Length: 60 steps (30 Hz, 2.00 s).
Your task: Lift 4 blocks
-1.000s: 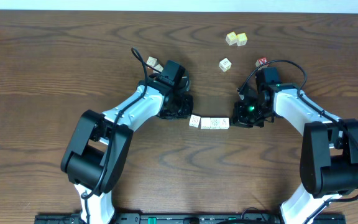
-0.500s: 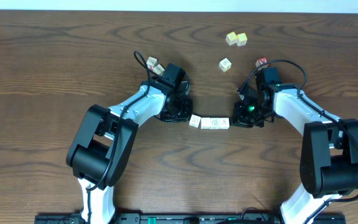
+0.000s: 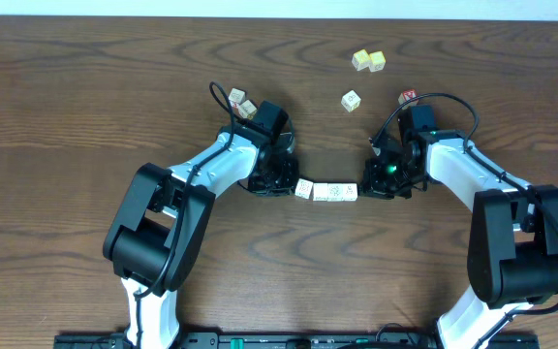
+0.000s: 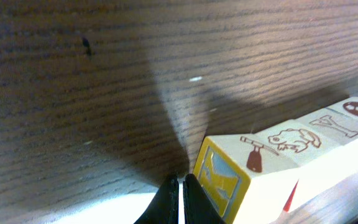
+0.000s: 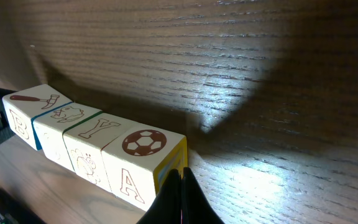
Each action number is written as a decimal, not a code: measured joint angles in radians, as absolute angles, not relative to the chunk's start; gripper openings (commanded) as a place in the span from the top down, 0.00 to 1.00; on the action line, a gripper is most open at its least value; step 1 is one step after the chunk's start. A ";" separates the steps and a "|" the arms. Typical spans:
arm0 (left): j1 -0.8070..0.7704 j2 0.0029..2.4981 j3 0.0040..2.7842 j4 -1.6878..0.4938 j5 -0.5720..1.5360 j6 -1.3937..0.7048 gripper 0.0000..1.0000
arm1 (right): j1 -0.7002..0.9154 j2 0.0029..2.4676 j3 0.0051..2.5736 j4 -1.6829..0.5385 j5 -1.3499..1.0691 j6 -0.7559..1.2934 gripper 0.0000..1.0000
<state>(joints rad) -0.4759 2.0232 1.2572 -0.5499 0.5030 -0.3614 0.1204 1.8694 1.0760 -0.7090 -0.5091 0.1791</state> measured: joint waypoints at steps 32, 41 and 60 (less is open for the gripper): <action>-0.449 2.020 1.257 -0.531 0.600 -0.313 0.93 | 0.120 1.869 1.076 -0.709 -0.509 0.179 0.99; -0.449 2.020 1.257 -0.535 0.595 -0.313 0.93 | 0.120 1.869 1.076 -0.710 -0.509 0.179 0.99; -0.455 1.906 1.257 -0.576 0.416 -0.313 0.93 | 0.120 1.869 1.076 -0.708 -0.509 0.179 0.99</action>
<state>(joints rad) -0.4549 1.9060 1.2568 -0.5758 0.4156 -0.3130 0.1204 1.8694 1.0760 -0.7078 -0.5087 0.1791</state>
